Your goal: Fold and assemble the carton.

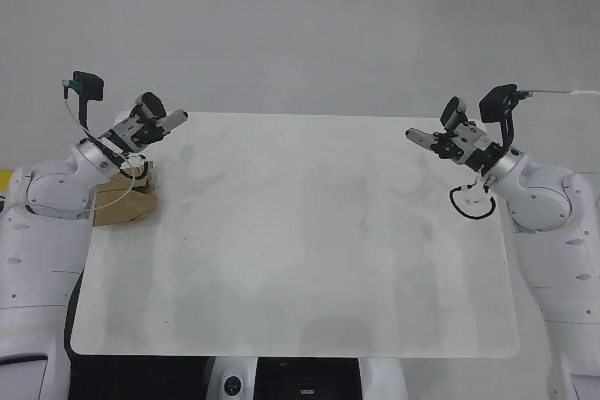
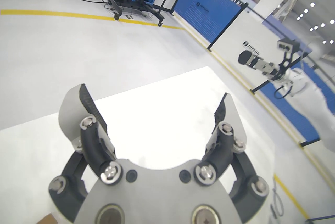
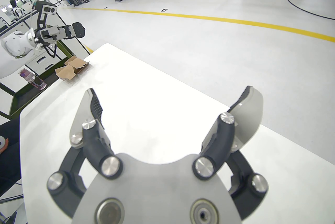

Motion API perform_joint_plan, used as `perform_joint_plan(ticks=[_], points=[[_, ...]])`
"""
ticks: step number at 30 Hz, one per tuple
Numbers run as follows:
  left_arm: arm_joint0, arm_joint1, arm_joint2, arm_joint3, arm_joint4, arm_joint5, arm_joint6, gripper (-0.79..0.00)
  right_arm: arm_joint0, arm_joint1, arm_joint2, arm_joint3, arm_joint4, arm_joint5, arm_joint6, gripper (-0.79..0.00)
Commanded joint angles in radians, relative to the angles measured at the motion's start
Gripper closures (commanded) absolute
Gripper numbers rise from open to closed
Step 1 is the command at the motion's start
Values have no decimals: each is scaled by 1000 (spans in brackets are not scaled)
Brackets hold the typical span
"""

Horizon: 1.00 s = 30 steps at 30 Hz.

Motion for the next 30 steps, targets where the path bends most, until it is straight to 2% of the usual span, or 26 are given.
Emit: perform_joint_plan(ticks=[1, 4, 7, 13, 20, 30], points=[[0, 6, -24, 11, -143, 24, -76, -785, 0, 0, 0, 0, 0, 0, 0, -785], [4, 13, -54, 29, -274, 52, -147, -785, 0, 0, 0, 0, 0, 0, 0, -785], [5, 22, -95, 53, -336, 88, -176, -785, 0, 0, 0, 0, 0, 0, 0, -785], [25, 41, -180, 120, -340, 156, -138, -785, 0, 0, 0, 0, 0, 0, 0, -785], [35, 47, -260, 241, -564, 260, -141, -785, 0, 0, 0, 0, 0, 0, 0, -785], [39, 65, -318, 371, -550, 310, -78, -785, 0, 0, 0, 0, 0, 0, 0, -785]])
